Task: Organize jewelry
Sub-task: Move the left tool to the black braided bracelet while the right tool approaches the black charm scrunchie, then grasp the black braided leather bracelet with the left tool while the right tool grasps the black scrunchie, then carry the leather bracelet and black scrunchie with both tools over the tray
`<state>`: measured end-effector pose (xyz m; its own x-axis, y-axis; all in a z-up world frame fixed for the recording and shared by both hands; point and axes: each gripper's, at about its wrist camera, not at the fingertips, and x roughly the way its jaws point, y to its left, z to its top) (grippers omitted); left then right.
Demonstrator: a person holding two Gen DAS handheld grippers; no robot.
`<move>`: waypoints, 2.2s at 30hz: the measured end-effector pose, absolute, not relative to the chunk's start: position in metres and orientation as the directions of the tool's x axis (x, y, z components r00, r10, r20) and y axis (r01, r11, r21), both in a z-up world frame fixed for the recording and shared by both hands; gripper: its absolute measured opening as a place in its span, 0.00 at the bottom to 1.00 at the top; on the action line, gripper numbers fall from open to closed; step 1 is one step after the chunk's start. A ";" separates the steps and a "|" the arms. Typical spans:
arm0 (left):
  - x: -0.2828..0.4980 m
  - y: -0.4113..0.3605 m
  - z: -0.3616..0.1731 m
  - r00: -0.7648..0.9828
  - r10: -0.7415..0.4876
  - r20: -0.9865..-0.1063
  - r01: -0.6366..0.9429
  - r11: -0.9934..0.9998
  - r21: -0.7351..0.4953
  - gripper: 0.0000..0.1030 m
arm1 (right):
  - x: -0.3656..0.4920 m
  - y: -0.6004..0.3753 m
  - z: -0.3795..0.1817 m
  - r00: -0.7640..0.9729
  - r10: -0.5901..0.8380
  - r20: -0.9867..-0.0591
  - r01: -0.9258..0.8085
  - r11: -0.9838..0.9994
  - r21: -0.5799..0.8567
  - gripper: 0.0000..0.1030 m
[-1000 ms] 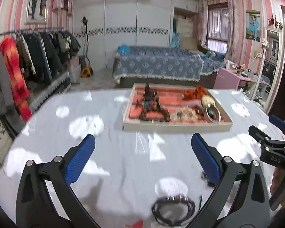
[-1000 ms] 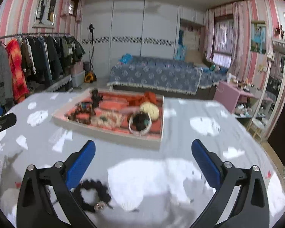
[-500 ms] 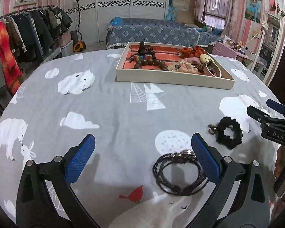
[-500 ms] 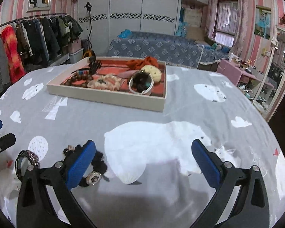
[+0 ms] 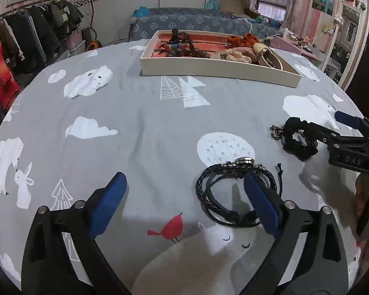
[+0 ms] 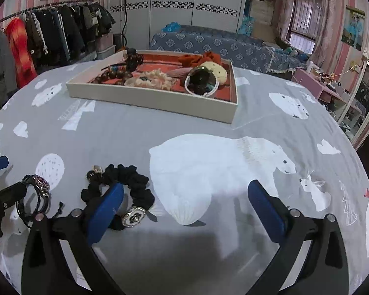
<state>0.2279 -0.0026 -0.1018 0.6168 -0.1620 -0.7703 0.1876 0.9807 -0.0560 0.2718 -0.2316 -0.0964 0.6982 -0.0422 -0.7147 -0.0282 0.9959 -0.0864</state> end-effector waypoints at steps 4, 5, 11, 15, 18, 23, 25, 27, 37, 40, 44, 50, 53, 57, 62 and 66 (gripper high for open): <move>0.235 -0.002 -0.109 0.577 -0.183 -0.796 0.196 0.977 -0.082 0.77 | 0.276 -0.231 -0.100 0.679 -0.048 -0.732 -0.029 0.995 -0.092 0.95; 0.236 -0.002 -0.111 0.569 -0.180 -0.802 0.195 0.977 -0.081 0.73 | 0.278 -0.230 -0.101 0.670 -0.053 -0.740 -0.028 0.995 -0.096 0.95; 0.238 -0.010 -0.111 0.576 -0.159 -0.802 0.209 0.977 -0.043 0.63 | 0.288 -0.226 -0.108 0.632 -0.030 -0.775 -0.055 0.995 -0.084 0.75; 0.237 -0.010 -0.110 0.590 -0.153 -0.793 0.209 0.977 -0.033 0.38 | 0.287 -0.227 -0.108 0.632 0.014 -0.775 -0.071 0.997 -0.040 0.50; 0.238 -0.008 -0.109 0.593 -0.156 -0.790 0.207 0.978 -0.038 0.23 | 0.287 -0.227 -0.108 0.633 0.032 -0.774 -0.078 0.997 -0.022 0.36; 0.238 -0.008 -0.108 0.596 -0.165 -0.786 0.212 0.976 -0.044 0.10 | 0.285 -0.223 -0.106 0.642 0.032 -0.766 -0.084 0.996 -0.029 0.13; 0.238 -0.008 -0.108 0.599 -0.163 -0.784 0.213 0.976 -0.041 0.08 | 0.284 -0.225 -0.105 0.646 0.038 -0.762 -0.081 0.997 -0.019 0.11; 0.237 -0.007 -0.107 0.604 -0.165 -0.780 0.209 0.977 -0.044 0.07 | 0.283 -0.227 -0.102 0.657 0.042 -0.752 -0.075 0.997 -0.011 0.11; 0.229 -0.012 -0.085 0.675 -0.167 -0.718 0.233 0.972 -0.007 0.06 | 0.281 -0.234 -0.075 0.728 0.052 -0.684 -0.066 0.998 0.006 0.10; 0.231 -0.015 -0.077 0.690 -0.172 -0.703 0.245 0.969 0.004 0.06 | 0.284 -0.234 -0.070 0.737 0.061 -0.673 -0.071 0.997 0.013 0.10; 0.238 -0.016 -0.065 0.714 -0.169 -0.680 0.246 0.969 0.016 0.06 | 0.288 -0.234 -0.062 0.755 0.061 -0.653 -0.068 0.998 0.016 0.10; 0.256 -0.016 -0.029 0.770 -0.175 -0.614 0.246 0.969 0.032 0.06 | 0.301 -0.243 -0.042 0.790 0.055 -0.611 -0.044 0.998 0.033 0.10; 0.268 -0.020 -0.009 0.799 -0.181 -0.574 0.246 0.969 0.037 0.06 | 0.312 -0.248 -0.029 0.805 0.055 -0.590 -0.033 0.998 0.047 0.10; 0.287 -0.025 0.008 0.822 -0.195 -0.535 0.250 0.968 0.032 0.06 | 0.332 -0.252 -0.015 0.824 0.049 -0.564 -0.022 0.998 0.055 0.10; 0.321 -0.031 0.023 0.844 -0.204 -0.497 0.243 0.970 0.015 0.06 | 0.361 -0.254 -0.002 0.838 0.044 -0.543 -0.011 0.998 0.064 0.10; 0.354 -0.036 0.029 0.855 -0.211 -0.474 0.239 0.971 0.000 0.06 | 0.385 -0.256 0.004 0.852 0.037 -0.522 -0.001 0.998 0.069 0.10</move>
